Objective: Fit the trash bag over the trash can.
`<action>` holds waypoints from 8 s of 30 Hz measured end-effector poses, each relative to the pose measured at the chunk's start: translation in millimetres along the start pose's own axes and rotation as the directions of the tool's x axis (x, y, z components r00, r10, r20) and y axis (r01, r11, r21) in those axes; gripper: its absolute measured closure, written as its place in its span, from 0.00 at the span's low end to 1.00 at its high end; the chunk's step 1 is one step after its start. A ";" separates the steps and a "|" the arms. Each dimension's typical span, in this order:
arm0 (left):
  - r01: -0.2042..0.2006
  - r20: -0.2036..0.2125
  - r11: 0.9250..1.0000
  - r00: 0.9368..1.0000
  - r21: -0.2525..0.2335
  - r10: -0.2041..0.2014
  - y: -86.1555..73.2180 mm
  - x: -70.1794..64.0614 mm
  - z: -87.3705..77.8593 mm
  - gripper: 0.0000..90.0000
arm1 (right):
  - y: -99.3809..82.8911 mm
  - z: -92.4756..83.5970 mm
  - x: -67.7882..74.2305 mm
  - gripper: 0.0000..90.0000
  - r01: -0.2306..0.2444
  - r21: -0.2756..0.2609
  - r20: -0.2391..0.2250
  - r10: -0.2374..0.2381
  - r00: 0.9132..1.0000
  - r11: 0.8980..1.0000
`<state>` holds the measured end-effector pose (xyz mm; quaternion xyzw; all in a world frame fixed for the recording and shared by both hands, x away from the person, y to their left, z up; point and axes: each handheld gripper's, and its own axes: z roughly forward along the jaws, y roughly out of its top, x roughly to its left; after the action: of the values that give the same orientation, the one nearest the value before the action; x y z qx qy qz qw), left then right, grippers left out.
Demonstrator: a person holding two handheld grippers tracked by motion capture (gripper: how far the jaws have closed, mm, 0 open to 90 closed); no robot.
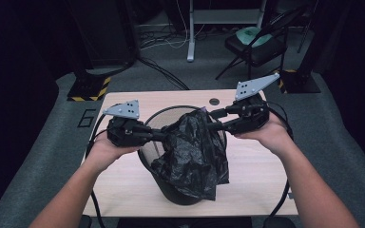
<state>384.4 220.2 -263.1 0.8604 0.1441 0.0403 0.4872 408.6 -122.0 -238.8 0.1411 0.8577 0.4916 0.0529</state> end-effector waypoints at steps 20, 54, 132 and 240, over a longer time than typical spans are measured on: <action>-0.011 0.010 1.000 1.000 -0.004 0.011 -2.4 -2.8 1.2 0.95 | -10.6 23.5 -6.4 0.54 -0.077 0.011 -0.107 0.078 0.991 0.997; -0.026 0.025 0.999 0.999 -0.028 0.026 -1.2 -9.2 -4.7 0.94 | -23.5 -3.9 -15.2 0.49 -0.106 -0.015 -0.018 0.106 0.994 0.994; -0.101 0.031 0.995 0.994 -0.022 0.102 36.4 -10.8 0.3 0.98 | 28.3 63.4 25.3 0.93 0.161 0.035 -0.166 -0.153 0.974 0.986; 0.009 -0.188 0.998 0.982 -0.057 -0.019 -14.2 17.7 -53.2 0.99 | -5.8 7.6 11.5 0.99 0.141 0.042 -0.010 -0.141 0.990 0.989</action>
<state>387.2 276.1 -248.7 0.8376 0.1945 0.1222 0.4957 398.2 -115.0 -247.1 0.0796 0.8759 0.4688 0.0814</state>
